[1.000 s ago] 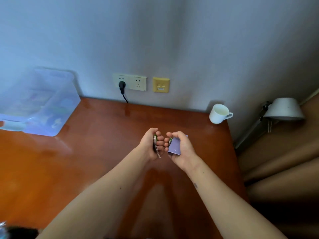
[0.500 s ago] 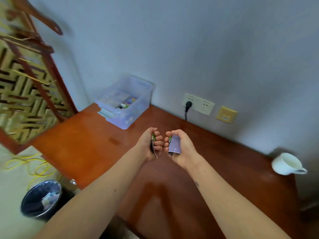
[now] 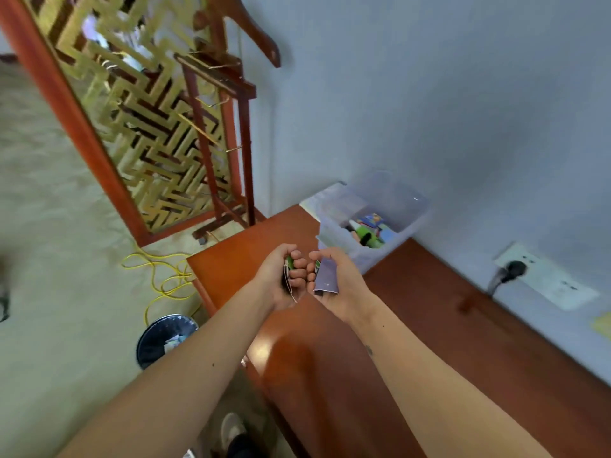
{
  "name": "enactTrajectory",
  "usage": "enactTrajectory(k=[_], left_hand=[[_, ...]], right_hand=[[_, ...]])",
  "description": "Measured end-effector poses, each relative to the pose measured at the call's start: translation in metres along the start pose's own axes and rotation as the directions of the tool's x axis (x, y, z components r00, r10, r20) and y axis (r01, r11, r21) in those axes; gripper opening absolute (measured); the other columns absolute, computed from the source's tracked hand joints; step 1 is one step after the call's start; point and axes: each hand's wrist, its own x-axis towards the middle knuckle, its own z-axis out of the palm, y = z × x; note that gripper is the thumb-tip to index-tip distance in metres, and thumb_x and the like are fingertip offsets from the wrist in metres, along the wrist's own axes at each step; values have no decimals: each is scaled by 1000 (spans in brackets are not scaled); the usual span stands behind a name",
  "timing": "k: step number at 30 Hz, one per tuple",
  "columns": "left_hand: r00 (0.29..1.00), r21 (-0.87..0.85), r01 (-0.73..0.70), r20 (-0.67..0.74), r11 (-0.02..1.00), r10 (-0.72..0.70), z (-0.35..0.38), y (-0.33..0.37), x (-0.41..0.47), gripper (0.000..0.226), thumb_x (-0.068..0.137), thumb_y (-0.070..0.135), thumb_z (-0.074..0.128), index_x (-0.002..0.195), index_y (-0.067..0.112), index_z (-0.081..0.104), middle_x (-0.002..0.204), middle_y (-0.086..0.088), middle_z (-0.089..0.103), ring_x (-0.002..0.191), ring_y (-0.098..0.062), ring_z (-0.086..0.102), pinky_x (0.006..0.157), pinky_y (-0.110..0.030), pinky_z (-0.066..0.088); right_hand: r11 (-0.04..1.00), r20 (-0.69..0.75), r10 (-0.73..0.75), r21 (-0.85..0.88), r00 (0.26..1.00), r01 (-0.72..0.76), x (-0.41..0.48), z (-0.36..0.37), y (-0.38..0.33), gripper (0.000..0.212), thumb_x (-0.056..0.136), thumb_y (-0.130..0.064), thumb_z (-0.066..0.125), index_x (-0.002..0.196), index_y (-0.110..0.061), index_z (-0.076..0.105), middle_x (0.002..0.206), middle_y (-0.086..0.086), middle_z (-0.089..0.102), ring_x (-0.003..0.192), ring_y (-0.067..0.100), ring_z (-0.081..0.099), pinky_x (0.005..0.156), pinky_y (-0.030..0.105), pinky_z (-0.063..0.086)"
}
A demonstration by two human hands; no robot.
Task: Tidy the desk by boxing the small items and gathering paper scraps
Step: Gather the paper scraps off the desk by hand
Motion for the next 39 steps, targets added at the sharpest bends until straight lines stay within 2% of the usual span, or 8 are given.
enactTrajectory(k=[8, 13, 17, 22, 27, 31, 34, 39], left_hand=[[983, -197, -98, -169, 976, 65, -110, 105, 16, 37, 92, 28, 49, 56, 20, 47, 55, 4, 40, 32, -6, 29, 28, -12, 23], [966, -291, -148, -247, 945, 76, -186, 154, 18, 36, 93, 30, 46, 58, 21, 44, 54, 4, 38, 31, -6, 26, 27, -13, 21], [943, -331, -202, -321, 921, 92, -237, 181, 20, 35, 94, 30, 46, 61, 21, 42, 54, 4, 38, 31, -6, 26, 27, -13, 20], [908, -360, -266, -405, 894, 108, -294, 205, 26, 37, 94, 29, 47, 58, 20, 44, 57, 2, 40, 35, -7, 28, 31, -13, 18], [879, -385, -285, -470, 878, 79, -355, 211, 54, 37, 96, 28, 43, 61, 18, 41, 54, 1, 39, 33, -9, 30, 30, -14, 18], [837, -398, -269, -547, 877, 9, -407, 200, 87, 36, 97, 26, 45, 62, 18, 42, 51, -1, 42, 32, -13, 40, 31, -12, 30], [811, -427, -282, -584, 859, -24, -449, 187, 115, 38, 99, 29, 42, 62, 17, 41, 45, -2, 49, 34, -15, 46, 37, -14, 37], [782, -484, -285, -617, 827, -92, -518, 161, 160, 41, 100, 32, 42, 62, 16, 41, 47, -4, 50, 36, -15, 47, 45, -18, 41]], right_hand=[[965, 21, 219, -150, 976, -213, 122, 107, 52, 16, 89, -19, 52, 79, -8, 58, 60, 2, 51, 52, 13, 45, 52, 24, 40], [906, 13, 345, -264, 938, -330, 178, 171, 97, 18, 92, -21, 53, 81, -8, 59, 57, 1, 50, 47, 12, 46, 46, 22, 40], [864, 21, 410, -331, 912, -381, 216, 209, 132, 18, 92, -21, 53, 82, -7, 60, 63, 3, 49, 51, 14, 45, 48, 24, 39], [815, 20, 458, -409, 889, -411, 260, 243, 177, 19, 92, -19, 52, 79, -7, 61, 59, 2, 49, 48, 14, 46, 51, 26, 38], [757, -11, 501, -479, 865, -444, 314, 247, 234, 18, 92, -18, 52, 79, -8, 60, 61, 3, 47, 46, 14, 45, 47, 24, 37], [689, -71, 535, -541, 842, -483, 359, 232, 291, 14, 88, -20, 54, 84, -7, 60, 65, 5, 50, 47, 16, 47, 47, 23, 40], [648, -110, 548, -571, 829, -504, 392, 219, 334, 18, 79, -26, 61, 83, -9, 62, 78, 12, 57, 64, 25, 57, 59, 30, 49], [603, -156, 545, -610, 824, -514, 439, 188, 401, 17, 92, -20, 54, 83, -9, 62, 74, 10, 66, 70, 28, 65, 70, 37, 53]])
